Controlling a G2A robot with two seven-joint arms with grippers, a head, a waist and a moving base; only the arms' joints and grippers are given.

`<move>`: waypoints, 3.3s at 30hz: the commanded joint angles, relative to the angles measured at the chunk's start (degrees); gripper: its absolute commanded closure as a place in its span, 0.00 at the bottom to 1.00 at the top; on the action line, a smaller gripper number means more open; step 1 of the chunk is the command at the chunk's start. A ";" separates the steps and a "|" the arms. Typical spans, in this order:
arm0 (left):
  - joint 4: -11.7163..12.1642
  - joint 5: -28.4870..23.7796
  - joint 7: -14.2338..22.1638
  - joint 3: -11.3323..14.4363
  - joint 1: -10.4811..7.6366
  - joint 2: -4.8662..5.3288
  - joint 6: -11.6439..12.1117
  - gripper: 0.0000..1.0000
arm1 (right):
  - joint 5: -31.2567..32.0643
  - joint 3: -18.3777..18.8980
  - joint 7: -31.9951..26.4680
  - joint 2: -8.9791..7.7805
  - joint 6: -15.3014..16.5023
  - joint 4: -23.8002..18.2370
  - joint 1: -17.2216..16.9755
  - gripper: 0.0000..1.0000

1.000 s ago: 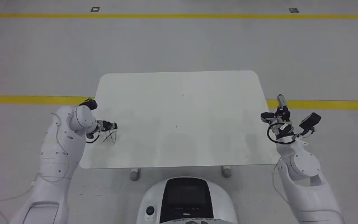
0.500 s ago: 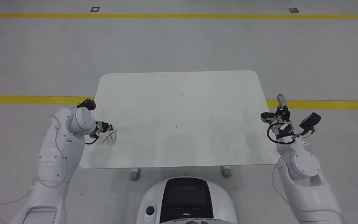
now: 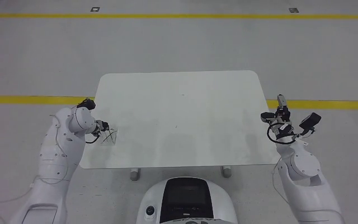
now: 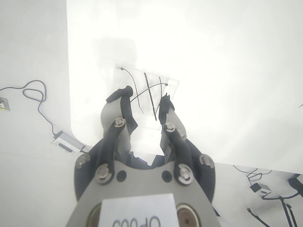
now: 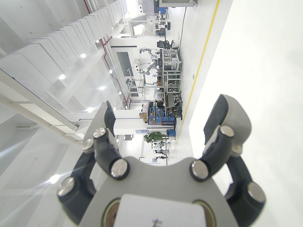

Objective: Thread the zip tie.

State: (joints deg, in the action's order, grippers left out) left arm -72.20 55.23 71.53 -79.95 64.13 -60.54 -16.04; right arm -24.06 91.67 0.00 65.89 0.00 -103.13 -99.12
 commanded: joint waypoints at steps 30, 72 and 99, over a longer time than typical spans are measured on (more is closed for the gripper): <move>9.36 -0.29 1.39 5.68 -4.94 -0.27 -1.22 0.82 | 0.00 0.00 0.00 0.00 0.00 0.00 0.00 0.00; 29.10 -6.47 -4.37 15.72 -16.62 -2.95 1.00 0.93 | 0.00 0.00 0.00 0.00 0.00 0.00 0.00 0.00; 23.34 -7.96 -4.46 14.27 -13.67 -0.81 -0.38 0.82 | 0.00 0.00 0.00 0.00 0.00 0.00 0.00 0.00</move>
State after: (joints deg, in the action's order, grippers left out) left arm -48.68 47.25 67.03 -65.63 50.35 -61.43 -16.32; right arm -24.06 91.67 0.00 65.89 0.00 -103.13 -99.12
